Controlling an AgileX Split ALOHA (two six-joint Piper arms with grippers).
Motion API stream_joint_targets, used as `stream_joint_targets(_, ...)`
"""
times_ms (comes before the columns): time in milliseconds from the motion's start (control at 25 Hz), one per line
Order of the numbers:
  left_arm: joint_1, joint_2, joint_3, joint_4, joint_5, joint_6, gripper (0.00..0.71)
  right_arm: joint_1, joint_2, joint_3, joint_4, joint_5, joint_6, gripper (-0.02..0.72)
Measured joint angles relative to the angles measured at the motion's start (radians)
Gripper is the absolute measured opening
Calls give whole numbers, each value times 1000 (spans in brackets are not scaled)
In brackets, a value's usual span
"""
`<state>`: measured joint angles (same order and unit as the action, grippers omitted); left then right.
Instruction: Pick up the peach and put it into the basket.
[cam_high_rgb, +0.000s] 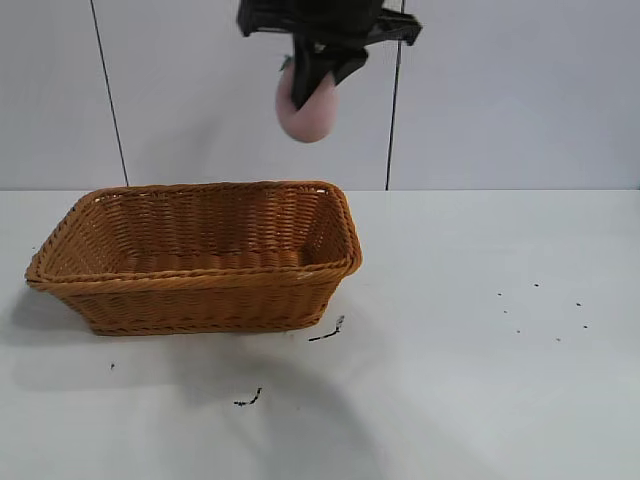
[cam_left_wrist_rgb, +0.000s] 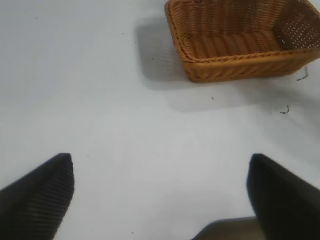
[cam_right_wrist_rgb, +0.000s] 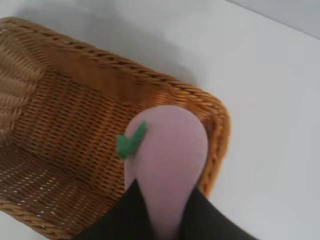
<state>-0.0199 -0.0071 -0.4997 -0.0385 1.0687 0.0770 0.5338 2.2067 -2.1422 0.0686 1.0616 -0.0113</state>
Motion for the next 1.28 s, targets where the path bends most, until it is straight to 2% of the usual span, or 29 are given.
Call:
stream_joint_targets(120,0,0,0,0,0,0,692,49,58,0,4,-61,0,25)
stream_joint_targets(360,0,0,0,0,0,0,692,87,195,0,9,-130,0,25)
stream_joint_targets(480,0,0,0,0,0,0,692,87,261,0,6,-164,0,57)
stream_joint_targets(560,0,0,0,0,0,0,692,87,273,0,7,-166,0,126)
stream_joint_targets(600,0,0,0,0,0,0,692,87,273,0,7,-166,0,190)
stream_joint_targets(680,0,0,0,0,0,0,692,87,272,0,7,-168,1,371)
stream_joint_targets(720,0,0,0,0,0,0,692,87,270,-1,8,-168,1,494)
stream_joint_targets(760,0,0,0,0,0,0,692,87,269,-1,8,-170,1,575)
stream_joint_targets(800,0,0,0,0,0,0,692,87,266,-1,8,-170,1,624)
stream_joint_targets(960,0,0,0,0,0,0,692,87,238,-34,7,-134,1,683)
stream_joint_targets(1280,0,0,0,0,0,0,692,45,175,-256,-12,-17,1,689)
